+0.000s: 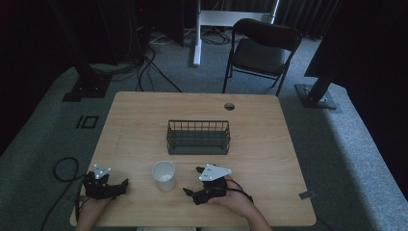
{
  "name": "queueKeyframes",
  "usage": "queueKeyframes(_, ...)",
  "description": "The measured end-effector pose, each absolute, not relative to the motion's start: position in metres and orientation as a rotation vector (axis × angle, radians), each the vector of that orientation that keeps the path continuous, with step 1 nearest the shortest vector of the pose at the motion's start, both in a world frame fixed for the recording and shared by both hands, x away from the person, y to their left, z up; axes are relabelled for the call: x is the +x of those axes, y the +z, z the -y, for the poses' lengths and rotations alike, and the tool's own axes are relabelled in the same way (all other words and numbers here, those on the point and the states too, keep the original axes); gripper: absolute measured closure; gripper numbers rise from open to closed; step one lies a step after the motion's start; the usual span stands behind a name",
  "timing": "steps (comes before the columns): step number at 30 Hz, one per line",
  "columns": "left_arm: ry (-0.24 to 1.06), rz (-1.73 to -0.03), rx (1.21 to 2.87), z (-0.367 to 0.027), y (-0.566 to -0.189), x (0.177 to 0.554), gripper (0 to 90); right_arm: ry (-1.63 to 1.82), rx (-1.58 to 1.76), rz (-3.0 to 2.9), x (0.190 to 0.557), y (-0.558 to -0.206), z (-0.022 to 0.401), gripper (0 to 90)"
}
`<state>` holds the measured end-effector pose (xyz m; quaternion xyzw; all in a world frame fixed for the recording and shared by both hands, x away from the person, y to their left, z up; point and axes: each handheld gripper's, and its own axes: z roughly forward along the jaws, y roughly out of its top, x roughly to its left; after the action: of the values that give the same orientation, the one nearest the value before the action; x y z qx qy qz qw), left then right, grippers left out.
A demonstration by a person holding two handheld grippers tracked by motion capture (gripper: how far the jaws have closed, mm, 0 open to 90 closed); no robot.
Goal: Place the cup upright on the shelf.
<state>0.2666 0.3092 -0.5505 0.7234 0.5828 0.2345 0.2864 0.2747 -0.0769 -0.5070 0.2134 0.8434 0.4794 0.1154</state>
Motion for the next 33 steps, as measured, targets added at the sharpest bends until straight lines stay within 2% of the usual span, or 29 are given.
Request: queueKeyframes(33, 0.625, -1.553, 1.935, -0.309, -0.55, 0.267, 0.7, 1.432, 0.475, -2.509, 0.289, -0.503, 0.01, 14.0)
